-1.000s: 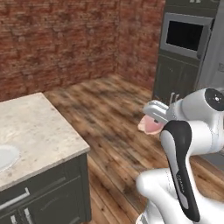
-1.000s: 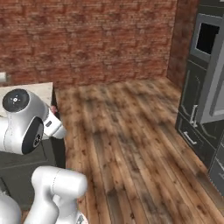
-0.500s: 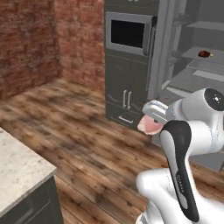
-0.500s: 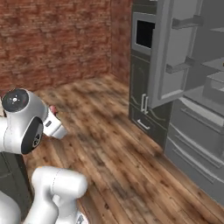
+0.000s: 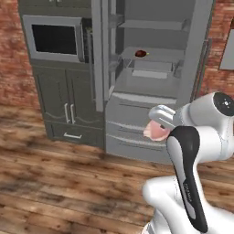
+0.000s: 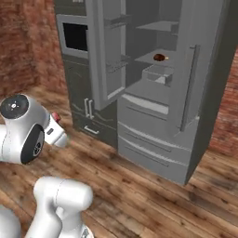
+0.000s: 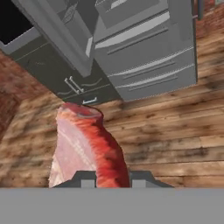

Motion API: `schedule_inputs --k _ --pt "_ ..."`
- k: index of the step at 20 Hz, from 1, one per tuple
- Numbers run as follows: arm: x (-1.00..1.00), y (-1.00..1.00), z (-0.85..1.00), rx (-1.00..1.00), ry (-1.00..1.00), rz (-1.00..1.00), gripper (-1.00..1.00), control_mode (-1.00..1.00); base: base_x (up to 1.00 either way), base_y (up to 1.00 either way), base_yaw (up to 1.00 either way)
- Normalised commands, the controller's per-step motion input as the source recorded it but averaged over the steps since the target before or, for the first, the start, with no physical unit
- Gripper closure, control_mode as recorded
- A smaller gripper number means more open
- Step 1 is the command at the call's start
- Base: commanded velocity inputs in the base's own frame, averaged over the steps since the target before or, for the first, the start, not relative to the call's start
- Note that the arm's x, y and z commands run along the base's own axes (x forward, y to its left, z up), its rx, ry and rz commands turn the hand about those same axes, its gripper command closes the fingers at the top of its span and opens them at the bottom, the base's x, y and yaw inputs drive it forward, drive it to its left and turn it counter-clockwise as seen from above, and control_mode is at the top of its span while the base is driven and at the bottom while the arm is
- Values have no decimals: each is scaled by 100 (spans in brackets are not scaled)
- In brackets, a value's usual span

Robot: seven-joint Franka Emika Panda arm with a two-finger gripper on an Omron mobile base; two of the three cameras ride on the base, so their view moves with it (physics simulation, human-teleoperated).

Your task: Place the steak on the counter behind the older steak on the same shelf of the fridge to maintain FIFO order. Close the fridge door when finished.

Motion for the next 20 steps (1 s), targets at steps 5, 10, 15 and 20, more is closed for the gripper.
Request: schedule_inputs --k 5,10,15,20 --pt "0 0 0 0 0 0 100 100 90 50 -40" --pt "0 0 0 0 0 0 100 100 92 51 -21" --pt "0 0 0 0 0 0 100 100 58 -7 -20" --pt "0 0 0 0 0 0 100 100 33 -31 -31"
